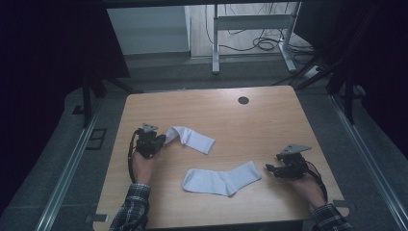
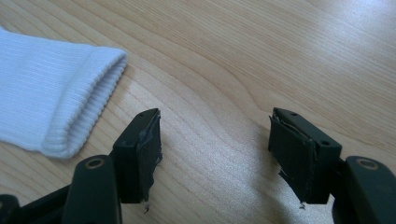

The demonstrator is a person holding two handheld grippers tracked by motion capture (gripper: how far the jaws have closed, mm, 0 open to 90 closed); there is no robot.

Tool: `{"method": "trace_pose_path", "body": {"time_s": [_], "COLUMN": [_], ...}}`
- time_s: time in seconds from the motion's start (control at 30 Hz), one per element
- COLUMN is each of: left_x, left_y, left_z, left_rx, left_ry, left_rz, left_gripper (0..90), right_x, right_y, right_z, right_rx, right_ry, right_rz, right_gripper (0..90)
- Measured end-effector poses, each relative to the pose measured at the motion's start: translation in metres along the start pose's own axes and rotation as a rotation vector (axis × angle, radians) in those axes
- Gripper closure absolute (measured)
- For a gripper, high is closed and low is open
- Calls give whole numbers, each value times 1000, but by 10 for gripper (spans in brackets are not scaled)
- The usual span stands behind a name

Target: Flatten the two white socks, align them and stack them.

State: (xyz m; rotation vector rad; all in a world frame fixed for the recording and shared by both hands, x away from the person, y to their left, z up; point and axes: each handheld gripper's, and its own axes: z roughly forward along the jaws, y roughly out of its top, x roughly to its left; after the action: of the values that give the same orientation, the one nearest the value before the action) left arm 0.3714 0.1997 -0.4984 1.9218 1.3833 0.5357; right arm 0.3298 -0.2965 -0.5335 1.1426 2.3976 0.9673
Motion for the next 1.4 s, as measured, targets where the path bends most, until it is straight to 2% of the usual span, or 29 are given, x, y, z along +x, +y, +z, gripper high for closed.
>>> {"method": "trace_pose_path", "body": {"time_s": [0.2,0.3,0.37,0.47,0.53,0.67,0.8,0.93,1.1,1.23,1.4], "left_x": [2,4,6,7,8,14,20,23,24,25,26], "left_y": [-5,-12,-20,-26,-32,-34,-37,-42,-47,-49,-50], "left_z": [-11,-11,-9,-7,-7,-14,-19,-20,-21,-19,-17], "left_rx": [-16,18,37,56,61,18,-15,-13,-12,-5,-5], "left_ry": [20,35,39,26,49,43,34,41,49,38,27], "left_rz": [42,65,66,67,78,40,0,-14,-19,-23,-25], "left_gripper": [855,825,807,702,562,455,403,394,389,389,387], "right_x": [0,0,-1,-1,-1,-2,-3,-4,0,4,13], "right_y": [0,1,1,2,2,5,7,11,19,28,40], "right_z": [0,0,0,0,0,-2,-3,-6,-10,-11,-5], "right_rx": [5,7,9,12,17,37,49,33,33,26,17], "right_ry": [2,2,2,2,0,-5,-5,14,41,70,86], "right_rz": [0,-2,-4,-2,-1,7,14,31,46,69,48], "right_gripper": [351,352,355,366,375,438,466,472,538,553,565]}}
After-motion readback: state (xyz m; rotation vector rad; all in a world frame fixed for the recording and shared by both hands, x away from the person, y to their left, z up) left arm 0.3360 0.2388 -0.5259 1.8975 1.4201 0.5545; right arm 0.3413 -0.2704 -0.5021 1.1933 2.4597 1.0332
